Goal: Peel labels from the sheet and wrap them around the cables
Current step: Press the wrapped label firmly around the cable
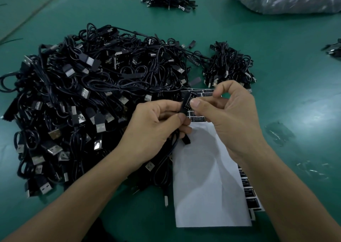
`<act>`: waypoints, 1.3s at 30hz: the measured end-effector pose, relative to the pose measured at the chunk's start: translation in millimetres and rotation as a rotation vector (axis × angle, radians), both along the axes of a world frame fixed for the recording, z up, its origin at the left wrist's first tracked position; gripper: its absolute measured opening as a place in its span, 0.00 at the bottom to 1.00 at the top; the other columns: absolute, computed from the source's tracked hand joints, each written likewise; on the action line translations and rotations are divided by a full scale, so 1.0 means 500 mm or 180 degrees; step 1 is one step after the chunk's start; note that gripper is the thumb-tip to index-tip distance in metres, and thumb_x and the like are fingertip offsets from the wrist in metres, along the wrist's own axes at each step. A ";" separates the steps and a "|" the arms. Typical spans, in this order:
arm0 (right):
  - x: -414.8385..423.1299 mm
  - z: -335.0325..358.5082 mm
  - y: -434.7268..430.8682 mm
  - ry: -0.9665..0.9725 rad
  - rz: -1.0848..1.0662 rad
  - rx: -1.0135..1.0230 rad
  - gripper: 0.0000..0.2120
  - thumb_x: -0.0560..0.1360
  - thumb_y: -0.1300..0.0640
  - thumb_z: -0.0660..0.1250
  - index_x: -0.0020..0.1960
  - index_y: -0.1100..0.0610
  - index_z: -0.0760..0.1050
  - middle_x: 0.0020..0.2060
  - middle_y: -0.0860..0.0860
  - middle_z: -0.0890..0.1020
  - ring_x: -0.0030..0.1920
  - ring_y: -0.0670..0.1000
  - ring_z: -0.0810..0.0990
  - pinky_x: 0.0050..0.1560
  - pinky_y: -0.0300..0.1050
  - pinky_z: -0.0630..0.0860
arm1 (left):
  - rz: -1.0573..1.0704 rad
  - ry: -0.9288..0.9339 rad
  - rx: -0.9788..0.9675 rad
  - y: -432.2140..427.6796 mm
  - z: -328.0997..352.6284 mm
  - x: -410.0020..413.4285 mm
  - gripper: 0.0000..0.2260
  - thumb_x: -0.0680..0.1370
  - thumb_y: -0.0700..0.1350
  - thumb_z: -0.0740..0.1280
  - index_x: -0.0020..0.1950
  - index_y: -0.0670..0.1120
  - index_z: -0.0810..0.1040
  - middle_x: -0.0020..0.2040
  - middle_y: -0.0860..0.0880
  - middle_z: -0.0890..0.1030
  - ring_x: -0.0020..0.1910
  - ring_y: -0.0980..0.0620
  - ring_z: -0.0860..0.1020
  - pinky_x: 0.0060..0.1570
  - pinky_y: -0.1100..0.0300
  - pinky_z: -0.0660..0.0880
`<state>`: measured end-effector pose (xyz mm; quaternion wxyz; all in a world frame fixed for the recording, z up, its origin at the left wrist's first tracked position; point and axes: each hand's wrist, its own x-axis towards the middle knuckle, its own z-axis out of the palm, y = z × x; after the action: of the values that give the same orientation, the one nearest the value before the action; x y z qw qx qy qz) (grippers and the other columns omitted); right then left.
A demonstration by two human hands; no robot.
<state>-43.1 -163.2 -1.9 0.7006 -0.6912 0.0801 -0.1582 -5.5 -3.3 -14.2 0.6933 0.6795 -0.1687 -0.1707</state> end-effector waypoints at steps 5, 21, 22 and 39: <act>-0.002 -0.002 0.003 0.0011 -0.0009 -0.0072 0.19 0.72 0.66 0.76 0.42 0.53 0.66 0.33 0.50 0.85 0.33 0.45 0.82 0.42 0.38 0.79 | 0.0079 0.0078 0.0015 0.000 -0.001 -0.001 0.08 0.79 0.33 0.68 0.57 0.37 0.81 0.41 0.44 0.87 0.37 0.51 0.86 0.37 0.65 0.80; 0.001 -0.007 0.008 0.0005 -0.0297 -0.0483 0.17 0.64 0.56 0.76 0.40 0.51 0.66 0.35 0.50 0.87 0.36 0.48 0.85 0.46 0.53 0.82 | 0.0057 0.0030 0.0112 0.000 -0.007 0.003 0.08 0.78 0.36 0.69 0.56 0.40 0.82 0.41 0.45 0.87 0.40 0.49 0.86 0.39 0.65 0.79; 0.001 -0.007 0.008 -0.0002 -0.0300 -0.0486 0.17 0.64 0.56 0.76 0.40 0.51 0.66 0.35 0.50 0.87 0.35 0.48 0.85 0.46 0.52 0.82 | 0.0054 0.0027 0.0108 0.000 -0.007 0.003 0.08 0.78 0.36 0.69 0.56 0.40 0.82 0.41 0.45 0.87 0.40 0.49 0.86 0.39 0.65 0.79; 0.004 -0.010 0.007 0.0031 -0.0316 -0.0535 0.16 0.64 0.56 0.76 0.39 0.51 0.67 0.34 0.51 0.86 0.36 0.49 0.84 0.49 0.59 0.83 | 0.0005 -0.0061 0.0087 0.002 -0.006 0.003 0.06 0.78 0.35 0.70 0.53 0.43 0.83 0.41 0.46 0.87 0.38 0.51 0.86 0.39 0.67 0.79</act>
<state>-40.9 -159.7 -7.1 0.6310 -0.7435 0.1042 -0.1955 -4.2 -2.4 -17.2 0.6825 0.6906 -0.1724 -0.1660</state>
